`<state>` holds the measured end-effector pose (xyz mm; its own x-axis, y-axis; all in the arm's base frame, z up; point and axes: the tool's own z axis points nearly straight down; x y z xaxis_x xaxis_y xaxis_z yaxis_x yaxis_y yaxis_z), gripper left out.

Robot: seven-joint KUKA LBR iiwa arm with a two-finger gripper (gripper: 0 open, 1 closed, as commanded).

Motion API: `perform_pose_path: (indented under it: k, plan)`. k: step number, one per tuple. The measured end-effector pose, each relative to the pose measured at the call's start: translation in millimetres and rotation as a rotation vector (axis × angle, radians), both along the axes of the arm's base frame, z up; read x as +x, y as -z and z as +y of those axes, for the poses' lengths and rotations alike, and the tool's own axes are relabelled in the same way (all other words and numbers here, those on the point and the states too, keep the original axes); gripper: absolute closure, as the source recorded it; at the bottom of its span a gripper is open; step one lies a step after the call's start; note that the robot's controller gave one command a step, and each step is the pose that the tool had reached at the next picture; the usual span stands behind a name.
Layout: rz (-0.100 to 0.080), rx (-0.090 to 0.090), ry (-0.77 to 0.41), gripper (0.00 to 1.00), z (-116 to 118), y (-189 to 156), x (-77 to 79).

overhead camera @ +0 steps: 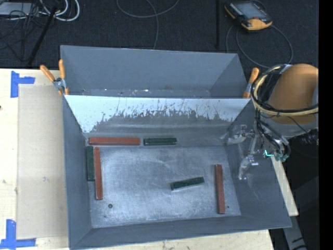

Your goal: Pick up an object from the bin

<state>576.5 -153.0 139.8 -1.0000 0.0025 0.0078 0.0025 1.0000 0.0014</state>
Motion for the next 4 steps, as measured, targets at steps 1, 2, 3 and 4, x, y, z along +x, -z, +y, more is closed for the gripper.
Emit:
perform_pose_path:
  k: [1, 2, 3, 4]
  plan:
    - [-0.007, -0.002, -0.003, 0.00, 0.4, -4.5, 2.0]
    - [-0.022, -0.003, -0.188, 1.00, 25.5, 65.0, -4.1]
    - [-0.011, -0.002, -0.190, 0.00, 25.4, 67.1, -7.0]
    - [-0.012, -0.002, -0.191, 0.00, 25.4, 67.1, -6.9]
